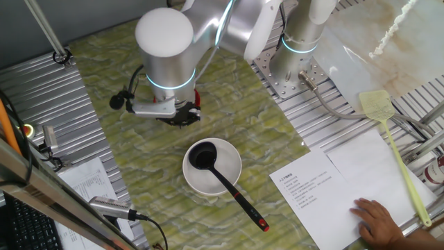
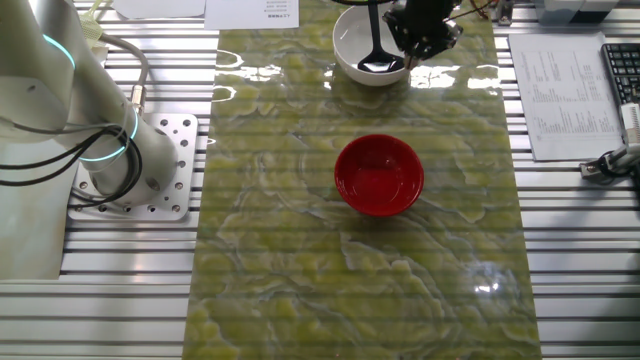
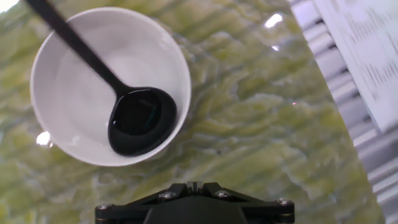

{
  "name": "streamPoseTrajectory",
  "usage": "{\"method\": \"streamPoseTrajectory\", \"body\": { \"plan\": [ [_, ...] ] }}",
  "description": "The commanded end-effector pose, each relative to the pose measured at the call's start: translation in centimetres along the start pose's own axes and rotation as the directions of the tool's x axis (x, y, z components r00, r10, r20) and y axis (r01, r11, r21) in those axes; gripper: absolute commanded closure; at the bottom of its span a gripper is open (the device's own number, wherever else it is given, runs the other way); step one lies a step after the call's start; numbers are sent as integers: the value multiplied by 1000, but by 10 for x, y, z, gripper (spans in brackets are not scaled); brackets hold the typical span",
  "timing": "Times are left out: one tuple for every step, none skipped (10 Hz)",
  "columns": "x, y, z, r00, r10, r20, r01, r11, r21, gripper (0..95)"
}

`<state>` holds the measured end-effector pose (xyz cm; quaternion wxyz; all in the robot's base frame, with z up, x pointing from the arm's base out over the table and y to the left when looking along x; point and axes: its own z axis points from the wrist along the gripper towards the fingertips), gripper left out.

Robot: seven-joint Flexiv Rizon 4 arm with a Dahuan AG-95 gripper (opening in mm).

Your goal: Scoop water with a large spoon from one bowl to another

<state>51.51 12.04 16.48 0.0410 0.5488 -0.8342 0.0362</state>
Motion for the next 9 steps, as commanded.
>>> {"method": "streamPoseTrajectory", "body": {
  "plan": [
    [-4, 4, 1, 984, -177, 3, 177, 984, 1, 950],
    [-10, 6, 2, 986, -166, 10, 166, 986, 6, 950],
    [-12, 7, 3, 987, -161, 11, 161, 987, 8, 760],
    [-20, 10, 3, 988, -151, 15, 151, 988, 14, 760],
    [-29, 13, 3, 989, -148, 19, 148, 989, 14, 760],
    [-35, 15, 4, 989, -148, 22, 147, 989, 13, 760],
    [-39, 16, 4, 988, -152, 23, 151, 988, 12, 760],
    [-39, 16, 4, 988, -152, 23, 151, 988, 12, 760],
    [-39, 16, 4, 988, -152, 23, 151, 988, 12, 760]
  ]
}}
